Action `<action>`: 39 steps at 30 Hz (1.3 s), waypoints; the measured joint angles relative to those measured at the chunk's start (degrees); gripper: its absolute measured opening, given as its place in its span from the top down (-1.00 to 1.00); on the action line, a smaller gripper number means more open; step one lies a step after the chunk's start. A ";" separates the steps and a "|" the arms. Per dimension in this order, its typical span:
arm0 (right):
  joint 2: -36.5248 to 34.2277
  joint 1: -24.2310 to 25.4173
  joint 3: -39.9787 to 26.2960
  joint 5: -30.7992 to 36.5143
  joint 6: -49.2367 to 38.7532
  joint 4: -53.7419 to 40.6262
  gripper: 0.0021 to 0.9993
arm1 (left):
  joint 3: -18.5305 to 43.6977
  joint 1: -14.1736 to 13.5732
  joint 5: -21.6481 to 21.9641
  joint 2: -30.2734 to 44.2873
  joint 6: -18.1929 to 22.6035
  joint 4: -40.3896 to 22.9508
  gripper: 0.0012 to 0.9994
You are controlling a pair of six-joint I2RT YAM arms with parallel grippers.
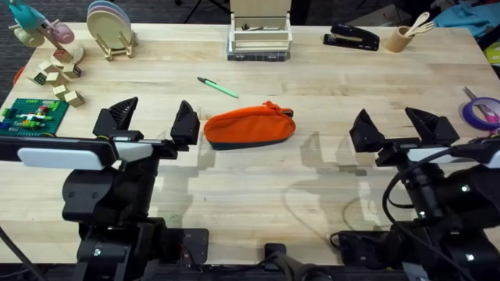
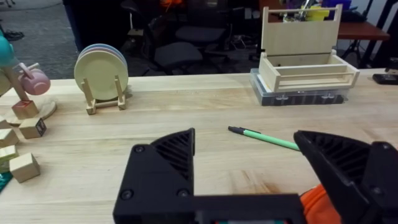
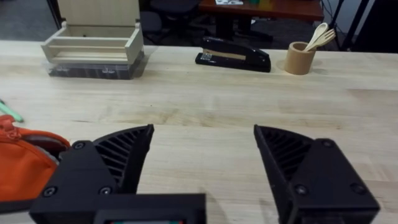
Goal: Unzip the bag, pick up the pens from the table one at a time and place them inside, then zip the bag closed.
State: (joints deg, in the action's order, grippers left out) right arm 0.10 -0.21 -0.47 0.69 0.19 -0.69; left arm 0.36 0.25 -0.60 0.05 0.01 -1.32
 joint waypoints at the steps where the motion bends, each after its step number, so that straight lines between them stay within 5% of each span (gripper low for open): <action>1: 0.01 0.00 0.00 -0.02 0.00 0.00 -0.99 | 0.00 -0.01 0.00 0.00 0.00 0.01 -0.99; 14: 0.00 0.00 -0.11 0.33 0.00 -0.59 -1.00 | 0.00 0.00 0.00 0.00 0.00 0.05 -0.99; 19: 0.00 0.00 -2.54 -0.79 0.00 -5.69 -1.00 | 4.11 0.00 0.00 0.00 -0.26 -9.67 -0.99; 29: -7.34 0.00 -25.69 -1.62 0.02 -26.69 -1.00 | 32.21 0.00 -1.48 11.70 -0.47 -29.51 -0.99; 39: -28.93 0.00 -54.41 -1.88 0.00 -44.19 -1.00 | 58.32 0.00 -5.63 32.39 -0.46 -48.39 -0.99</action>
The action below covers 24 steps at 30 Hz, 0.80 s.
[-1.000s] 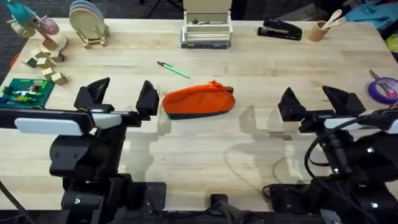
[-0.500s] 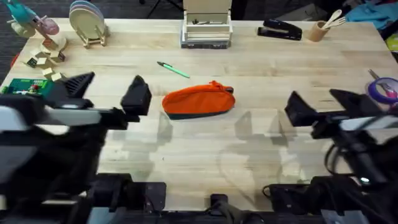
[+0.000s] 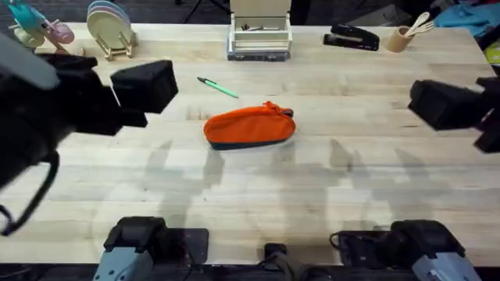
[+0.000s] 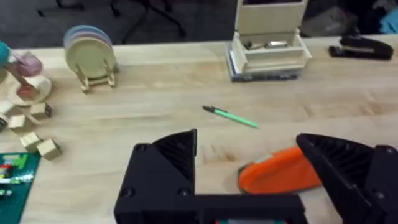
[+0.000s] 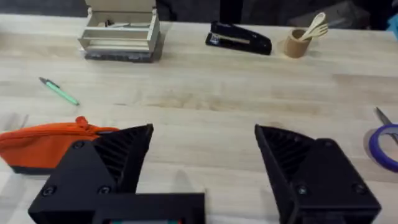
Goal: Unzip the bag, pick up the pens from the table one at a time and place them inside, then zip the bag closed.
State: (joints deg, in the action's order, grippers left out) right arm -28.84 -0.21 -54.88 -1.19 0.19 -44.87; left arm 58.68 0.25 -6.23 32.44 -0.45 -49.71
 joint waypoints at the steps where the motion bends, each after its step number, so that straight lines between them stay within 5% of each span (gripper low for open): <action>1: -1.67 0.00 -1.99 0.00 0.00 -1.47 -0.99 | 1.86 0.00 -0.47 1.53 -0.01 -1.62 -0.99; 5: -13.89 0.00 -13.70 -0.22 0.01 -10.93 -1.00 | 14.89 0.00 -4.22 13.57 0.40 -18.28 -0.99; 12: -16.21 0.00 -14.35 -1.94 0.02 -10.98 -1.00 | 16.92 0.00 -5.45 20.10 6.91 -29.49 -0.99; 18: -16.27 0.00 -14.38 -2.65 0.00 -10.94 -1.00 | 16.92 0.00 -7.88 25.41 18.58 -35.38 -0.99; 24: -16.27 0.00 -14.40 -2.75 0.00 -10.94 -1.00 | 16.92 0.00 -10.59 29.90 34.55 -35.38 -0.99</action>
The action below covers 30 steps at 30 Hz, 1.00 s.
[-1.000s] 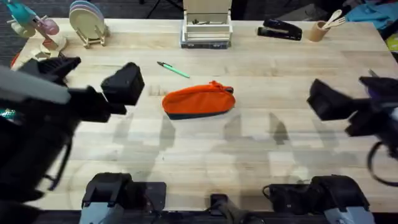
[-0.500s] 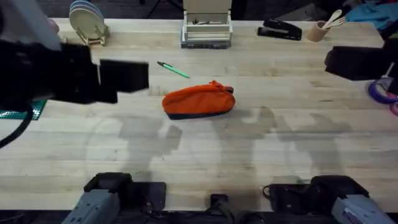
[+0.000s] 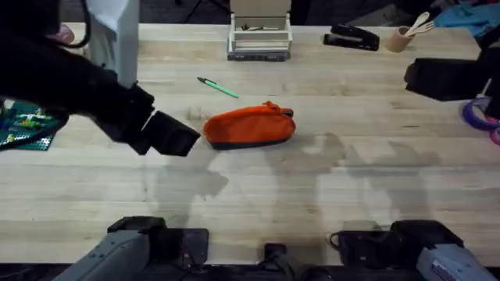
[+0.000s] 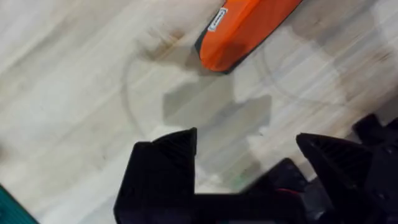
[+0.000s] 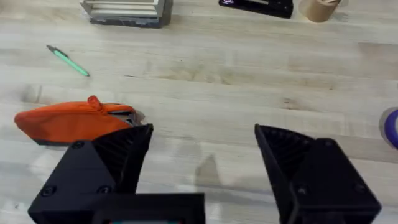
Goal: Unzip the bag, pick up the pens from the table one at a time and place them inside, then zip the bag closed.
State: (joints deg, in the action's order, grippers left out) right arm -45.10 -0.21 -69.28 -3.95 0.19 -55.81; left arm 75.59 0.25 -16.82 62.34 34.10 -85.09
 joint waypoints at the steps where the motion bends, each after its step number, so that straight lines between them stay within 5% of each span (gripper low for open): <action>1: 0.00 0.00 0.00 0.00 0.00 0.00 -1.00 | 0.00 0.00 -0.14 0.59 1.14 0.64 -0.99; 17: 0.00 0.00 0.00 -0.02 0.02 0.00 -1.00 | 0.00 0.00 -0.35 13.54 5.30 4.15 -0.99; 19: 0.00 0.00 0.00 -0.02 0.02 0.00 -1.00 | 0.00 0.00 -1.55 19.57 10.54 7.13 -0.99; 30: 0.00 0.00 0.00 -0.02 0.07 -0.02 -1.00 | 0.01 -0.30 -7.18 27.21 19.11 13.03 -0.99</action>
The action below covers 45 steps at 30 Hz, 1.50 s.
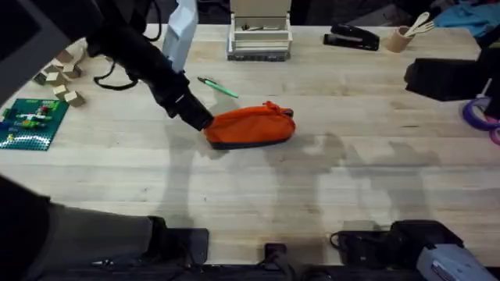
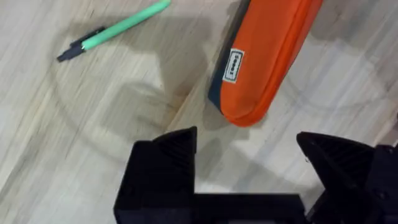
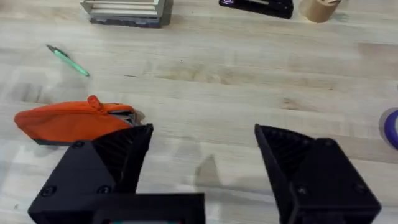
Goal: Unzip the bag, pick up the pens from the table one at a time and place them inside, then zip the bag closed.
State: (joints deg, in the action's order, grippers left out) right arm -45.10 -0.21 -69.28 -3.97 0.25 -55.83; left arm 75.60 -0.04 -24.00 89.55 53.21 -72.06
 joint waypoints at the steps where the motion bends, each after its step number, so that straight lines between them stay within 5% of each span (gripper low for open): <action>1: 0.00 0.00 0.00 0.00 0.00 0.00 -1.00 | 0.00 -0.71 -0.40 1.73 1.12 0.15 -0.99; 20: 0.00 0.00 0.00 0.00 -0.02 0.00 -1.00 | 0.02 -6.41 -0.66 9.21 3.44 3.31 -0.91; 21: 0.00 0.00 0.00 0.02 -0.02 0.02 -1.00 | 0.02 -6.41 -0.66 10.19 3.55 3.24 -0.41; 23: 0.00 0.00 0.00 0.01 -0.02 0.01 -1.00 | 0.02 -6.41 -0.71 11.01 3.59 3.09 0.14; 24: 0.00 0.00 0.00 0.00 0.00 0.02 -1.00 | 0.02 -6.50 -1.37 11.62 3.84 3.02 0.86; 30: 0.00 0.00 0.00 -0.31 1.21 -0.02 -1.00 | 0.02 -6.52 -1.51 11.66 3.83 2.99 0.91; 39: -5.91 -0.38 -0.11 -18.31 2.27 0.64 -1.00 | 0.02 -6.52 -1.53 11.66 3.83 2.93 0.92; 45: -10.79 -7.97 -0.11 -23.59 0.92 3.51 -1.00 | 0.02 -6.52 -1.53 11.66 3.81 2.91 0.92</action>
State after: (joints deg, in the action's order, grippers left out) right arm -55.89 -8.18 -69.38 -27.55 1.17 -52.32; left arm 75.61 -6.57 -25.54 101.21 57.01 -69.14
